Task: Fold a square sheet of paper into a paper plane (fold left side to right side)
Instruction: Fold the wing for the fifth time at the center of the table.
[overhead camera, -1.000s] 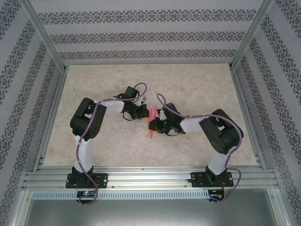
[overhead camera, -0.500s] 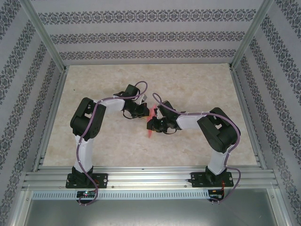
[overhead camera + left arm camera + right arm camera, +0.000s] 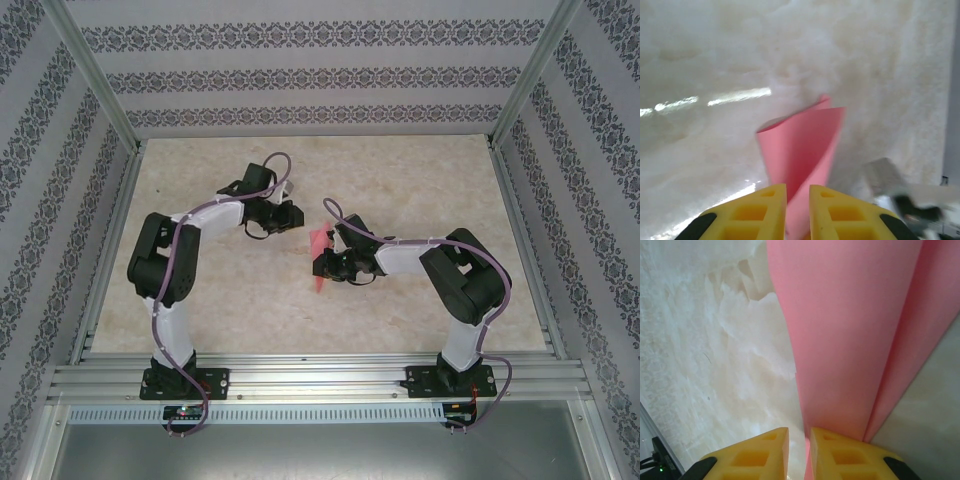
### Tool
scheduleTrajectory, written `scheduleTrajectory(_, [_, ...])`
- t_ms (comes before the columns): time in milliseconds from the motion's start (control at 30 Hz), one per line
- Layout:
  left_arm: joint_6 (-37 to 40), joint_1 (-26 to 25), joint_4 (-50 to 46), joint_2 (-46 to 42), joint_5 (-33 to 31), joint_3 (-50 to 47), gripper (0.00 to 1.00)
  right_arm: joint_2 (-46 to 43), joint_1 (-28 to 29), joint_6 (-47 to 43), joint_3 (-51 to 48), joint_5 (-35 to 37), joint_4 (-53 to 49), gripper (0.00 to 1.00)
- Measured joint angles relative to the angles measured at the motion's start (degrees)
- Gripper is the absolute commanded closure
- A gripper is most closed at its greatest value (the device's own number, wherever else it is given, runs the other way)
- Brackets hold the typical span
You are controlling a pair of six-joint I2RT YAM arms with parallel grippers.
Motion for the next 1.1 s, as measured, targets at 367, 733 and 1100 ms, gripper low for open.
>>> scheduleTrajectory(367, [-2.1, -1.9, 2.6, -3.1, 7.9, -4.4, 0.86, 0.0, 0.0, -2.9, 0.4, 0.0, -1.4, 0.79])
scheduleTrajectory(733, [-4.9, -5.2, 6.4, 4.6, 10.6, -4.5, 0.87, 0.0, 0.0, -3.3, 0.5, 0.0, -1.7, 0.79])
scheduleTrajectory(1100, [-5.7, -6.1, 6.5, 10.8, 9.0, -2.3, 0.88, -0.1, 0.0, -3.7, 0.7, 0.0, -2.2, 0.79])
